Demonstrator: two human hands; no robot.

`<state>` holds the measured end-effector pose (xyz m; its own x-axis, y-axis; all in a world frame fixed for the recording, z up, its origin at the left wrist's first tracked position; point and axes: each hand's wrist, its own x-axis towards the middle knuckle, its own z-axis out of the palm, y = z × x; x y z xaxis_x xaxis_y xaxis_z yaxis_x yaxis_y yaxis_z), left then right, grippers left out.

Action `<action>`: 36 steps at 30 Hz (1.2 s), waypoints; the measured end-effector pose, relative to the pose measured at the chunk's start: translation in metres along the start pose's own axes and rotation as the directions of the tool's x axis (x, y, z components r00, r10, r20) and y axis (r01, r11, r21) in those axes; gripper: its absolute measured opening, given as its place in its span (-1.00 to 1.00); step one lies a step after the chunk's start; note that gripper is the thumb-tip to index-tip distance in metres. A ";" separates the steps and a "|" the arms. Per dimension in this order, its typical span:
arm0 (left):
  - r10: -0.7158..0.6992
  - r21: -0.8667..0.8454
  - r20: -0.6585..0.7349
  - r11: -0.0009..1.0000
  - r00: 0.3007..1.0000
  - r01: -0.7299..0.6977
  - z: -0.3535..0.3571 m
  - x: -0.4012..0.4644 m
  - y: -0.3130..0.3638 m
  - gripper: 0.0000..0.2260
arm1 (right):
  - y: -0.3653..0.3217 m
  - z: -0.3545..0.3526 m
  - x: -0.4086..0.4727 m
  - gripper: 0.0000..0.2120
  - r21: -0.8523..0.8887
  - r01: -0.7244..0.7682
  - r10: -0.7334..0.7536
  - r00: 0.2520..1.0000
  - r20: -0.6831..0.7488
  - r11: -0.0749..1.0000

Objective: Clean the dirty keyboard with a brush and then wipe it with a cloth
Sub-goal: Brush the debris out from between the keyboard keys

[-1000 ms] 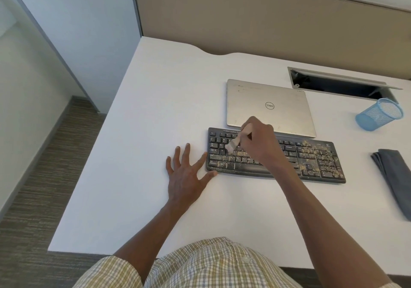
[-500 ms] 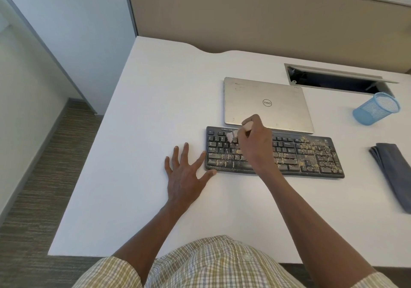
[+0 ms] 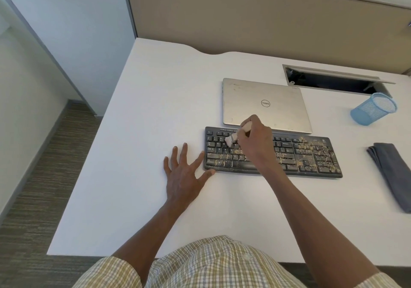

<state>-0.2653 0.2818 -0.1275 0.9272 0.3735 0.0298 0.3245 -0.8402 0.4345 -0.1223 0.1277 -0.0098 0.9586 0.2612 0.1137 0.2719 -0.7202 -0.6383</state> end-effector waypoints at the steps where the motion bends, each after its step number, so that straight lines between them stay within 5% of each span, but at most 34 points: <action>1: 0.002 0.004 -0.001 1.000 1.000 -0.002 0.000 0.000 0.000 -0.40 | 0.000 0.001 0.000 -0.95 -0.005 -0.003 0.003 1.000 0.009 1.000; 6: -0.001 0.002 0.003 1.000 1.000 0.001 -0.001 0.000 0.001 -0.39 | -0.005 -0.007 0.002 -0.92 -0.032 -0.002 0.005 0.992 0.123 0.999; 12: 0.012 0.007 -0.020 1.000 1.000 -0.012 0.001 -0.001 -0.001 -0.41 | -0.017 -0.002 -0.001 -0.80 0.077 0.239 -0.250 0.936 0.249 0.968; 19: 0.007 0.006 -0.028 1.000 1.000 -0.007 0.002 -0.001 0.000 -0.41 | 0.008 -0.019 0.001 -0.76 -0.084 0.231 -0.207 0.952 0.227 0.969; 23: 0.015 0.014 -0.029 1.000 0.999 -0.015 0.004 0.000 -0.002 -0.42 | -0.010 -0.010 0.002 -0.82 0.034 0.274 -0.275 0.942 0.192 0.961; 29: 0.010 0.002 -0.026 1.000 1.000 -0.010 0.004 0.000 -0.001 -0.41 | 0.004 -0.015 0.001 -0.76 -0.127 0.268 -0.234 0.945 0.227 0.955; 36: 0.008 0.022 -0.007 1.000 1.000 -0.008 0.003 0.000 -0.001 -0.39 | 0.003 -0.013 0.000 -0.77 -0.099 0.231 -0.202 0.950 0.239 0.968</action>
<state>-0.2649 0.2821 -0.1304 0.9284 0.3696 0.0396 0.3212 -0.8513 0.4148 -0.1205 0.1174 -0.0019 0.8352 0.5473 0.0544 0.4927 -0.7004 -0.5164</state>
